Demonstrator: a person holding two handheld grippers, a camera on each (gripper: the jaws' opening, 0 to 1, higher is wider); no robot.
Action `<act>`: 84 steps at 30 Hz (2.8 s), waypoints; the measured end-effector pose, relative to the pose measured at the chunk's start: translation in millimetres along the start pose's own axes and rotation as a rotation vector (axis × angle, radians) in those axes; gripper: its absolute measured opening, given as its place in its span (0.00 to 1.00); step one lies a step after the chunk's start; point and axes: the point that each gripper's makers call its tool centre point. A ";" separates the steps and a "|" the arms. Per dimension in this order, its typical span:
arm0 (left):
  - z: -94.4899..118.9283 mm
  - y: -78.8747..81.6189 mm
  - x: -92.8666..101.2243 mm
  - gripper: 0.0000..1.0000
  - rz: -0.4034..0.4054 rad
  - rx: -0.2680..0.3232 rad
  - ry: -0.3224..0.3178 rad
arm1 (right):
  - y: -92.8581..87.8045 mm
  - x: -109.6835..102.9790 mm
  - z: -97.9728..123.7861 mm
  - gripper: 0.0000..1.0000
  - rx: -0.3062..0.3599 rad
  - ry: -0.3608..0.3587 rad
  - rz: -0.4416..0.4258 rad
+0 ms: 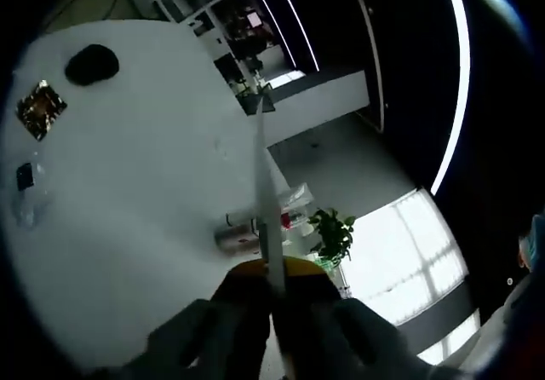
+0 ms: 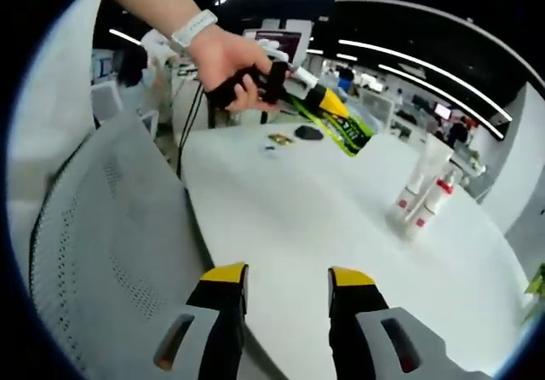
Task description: Arrange the skincare products in the storage area until every visible bottle or jar stands upright without overlapping.
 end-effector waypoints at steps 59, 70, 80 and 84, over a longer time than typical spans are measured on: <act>-134.7 -18.3 -104.7 0.00 0.049 -0.235 0.204 | -17.1 -4.7 -4.1 0.33 -0.074 0.027 0.041; -136.6 -15.7 -105.5 0.09 -0.097 -0.302 0.286 | -16.1 -4.8 -5.1 0.32 -0.075 0.026 0.041; -127.7 1.0 -94.6 0.35 -0.300 -0.270 0.340 | -16.5 -3.0 -5.3 0.32 -0.082 0.015 0.047; -119.6 -5.9 -93.2 0.40 -0.403 -0.319 0.369 | -17.1 -2.3 -4.9 0.31 -0.086 0.011 0.052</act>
Point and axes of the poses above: the point that each gripper's makers call its tool centre point, and the gripper's own axes: z roughly backward along the fingers, x roughly to its right, y roughly out of its top, and after that the axes turned 4 degrees about z, right-handed
